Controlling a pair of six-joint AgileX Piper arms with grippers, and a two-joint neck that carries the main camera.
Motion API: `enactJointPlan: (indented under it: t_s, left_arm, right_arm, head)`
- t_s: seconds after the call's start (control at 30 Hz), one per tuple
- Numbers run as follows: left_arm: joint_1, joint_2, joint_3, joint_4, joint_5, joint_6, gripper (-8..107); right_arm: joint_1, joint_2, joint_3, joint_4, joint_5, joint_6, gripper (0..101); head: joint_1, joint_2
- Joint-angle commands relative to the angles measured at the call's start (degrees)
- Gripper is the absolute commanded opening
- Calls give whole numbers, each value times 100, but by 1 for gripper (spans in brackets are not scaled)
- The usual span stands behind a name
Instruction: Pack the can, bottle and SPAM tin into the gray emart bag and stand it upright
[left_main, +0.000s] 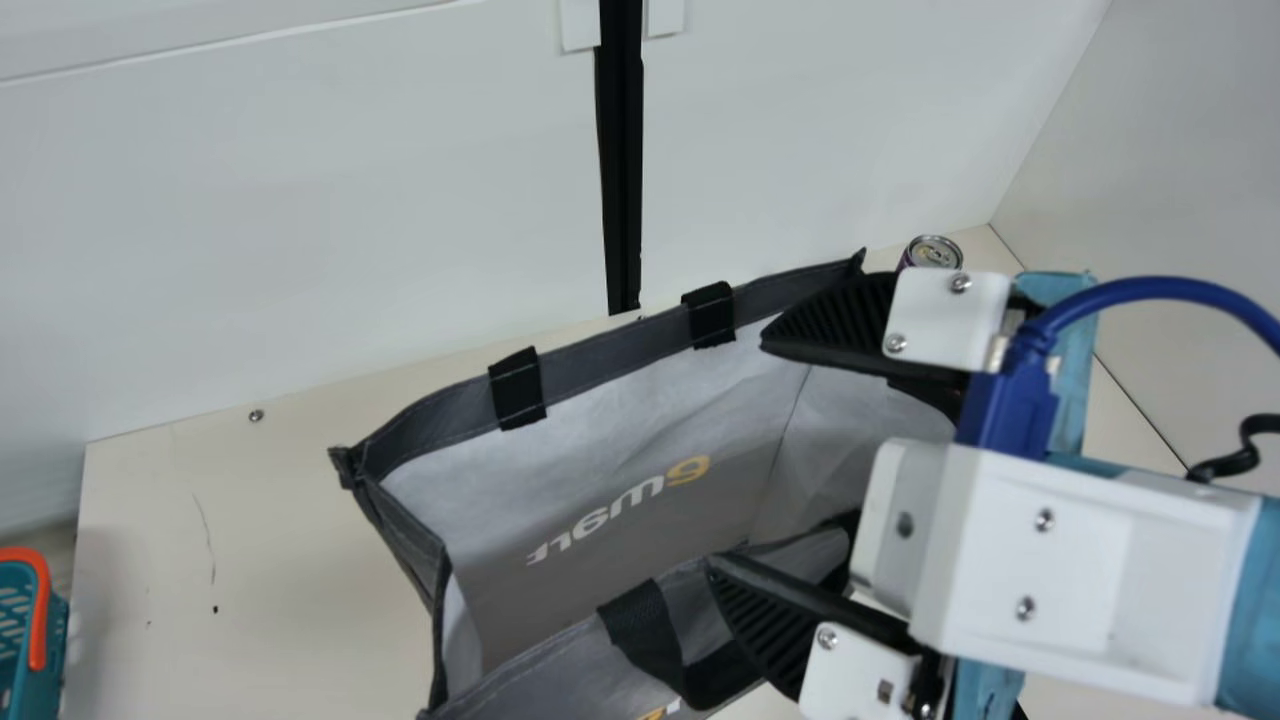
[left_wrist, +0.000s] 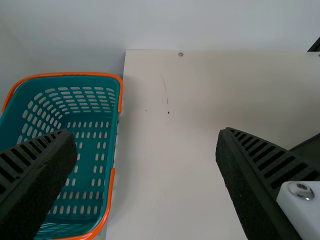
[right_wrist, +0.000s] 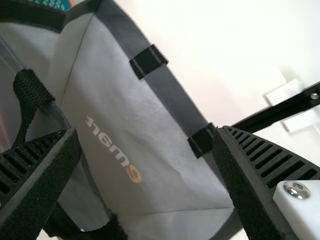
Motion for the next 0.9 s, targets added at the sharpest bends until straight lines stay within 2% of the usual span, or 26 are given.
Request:
enactJointPlan:
  t_s: [0.0,0.17,0.37,0.63,0.87]
  left_arm:
    - [0,0,0,0,0,0,90]
    - [0,0,0,0,0,0,90]
    - [0,0,0,0,0,0,90]
    - [0,0,0,0,0,0,90]
    - [0,0,0,0,0,0,90]
  right_arm:
    - [-22,1,-74,-33,-3,43,95]
    - [-168,40,-266,-100,-3,127,95]
    - [-632,127,-469,-150,-3,23,95]
    - [-1761,368,-793,77,-3,-397,95]
    - [-2908,682,-1040,640,-3,-872,95]
  head:
    - [-130,-14]
    - [-130,-14]
    - [-130,-14]
    - [-130,-14]
    - [-130,-14]
